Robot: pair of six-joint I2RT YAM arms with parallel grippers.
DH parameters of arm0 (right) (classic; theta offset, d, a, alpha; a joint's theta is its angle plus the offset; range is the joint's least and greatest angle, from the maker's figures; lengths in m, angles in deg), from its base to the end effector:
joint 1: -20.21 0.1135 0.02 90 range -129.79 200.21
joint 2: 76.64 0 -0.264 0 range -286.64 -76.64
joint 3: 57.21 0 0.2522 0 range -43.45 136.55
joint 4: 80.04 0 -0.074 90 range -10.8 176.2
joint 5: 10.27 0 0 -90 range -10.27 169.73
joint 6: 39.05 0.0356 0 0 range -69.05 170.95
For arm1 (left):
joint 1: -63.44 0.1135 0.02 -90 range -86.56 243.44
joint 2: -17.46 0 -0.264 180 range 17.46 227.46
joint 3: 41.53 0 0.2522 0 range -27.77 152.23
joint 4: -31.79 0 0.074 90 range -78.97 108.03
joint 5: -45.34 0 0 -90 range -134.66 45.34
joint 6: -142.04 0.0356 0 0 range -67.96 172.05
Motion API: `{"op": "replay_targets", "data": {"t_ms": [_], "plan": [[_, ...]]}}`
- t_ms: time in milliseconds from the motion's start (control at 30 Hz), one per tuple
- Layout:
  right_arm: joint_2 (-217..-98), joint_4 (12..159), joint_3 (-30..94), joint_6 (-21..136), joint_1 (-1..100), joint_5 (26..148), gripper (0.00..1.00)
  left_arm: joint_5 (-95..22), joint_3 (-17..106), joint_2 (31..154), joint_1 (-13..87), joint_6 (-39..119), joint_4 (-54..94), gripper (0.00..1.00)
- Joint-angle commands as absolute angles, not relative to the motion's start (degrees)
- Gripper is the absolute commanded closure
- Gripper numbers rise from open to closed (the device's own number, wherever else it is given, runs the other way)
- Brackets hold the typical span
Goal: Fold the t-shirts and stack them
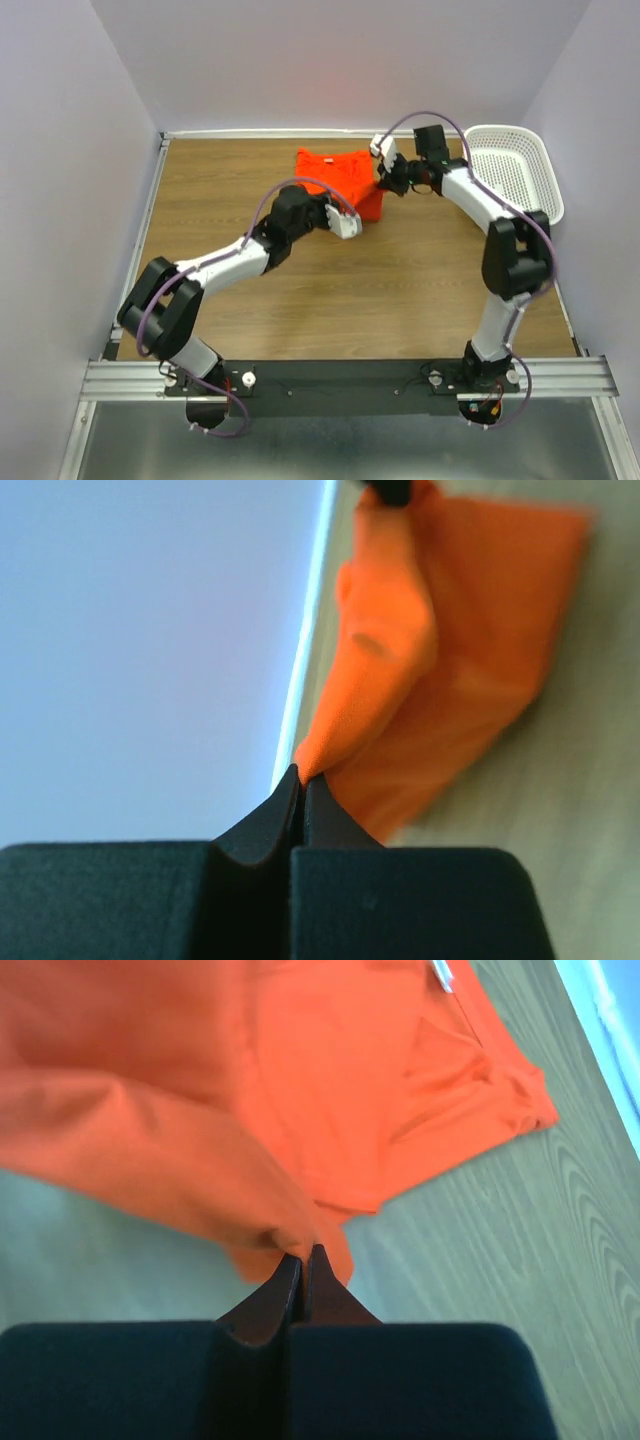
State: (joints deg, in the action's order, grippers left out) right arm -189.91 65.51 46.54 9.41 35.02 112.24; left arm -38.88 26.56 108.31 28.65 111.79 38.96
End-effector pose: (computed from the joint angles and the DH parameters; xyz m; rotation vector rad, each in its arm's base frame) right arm 0.4281 0.1330 0.2421 -1.2848 1.8189 0.4099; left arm 0.2951 -0.2094 0.2505 1.4035 1.2002 0.2118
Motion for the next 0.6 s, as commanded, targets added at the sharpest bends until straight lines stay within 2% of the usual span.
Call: {"op": "replay_targets", "data": {"t_ms": [0,300,567], "plan": [[-178.3,63.2,33.2,1.5,34.5,116.8,0.99,-36.1,19.0,103.6,20.7,110.6,35.4,1.0],[-158.1,50.2,2.6,-17.9,34.5,115.7,0.99,-42.1,10.2,98.3,3.5,99.5,29.2,1.0],[-140.2,39.7,-12.3,-28.1,34.5,107.4,0.99,-47.6,13.4,103.5,-12.2,84.9,25.2,1.0]]}}
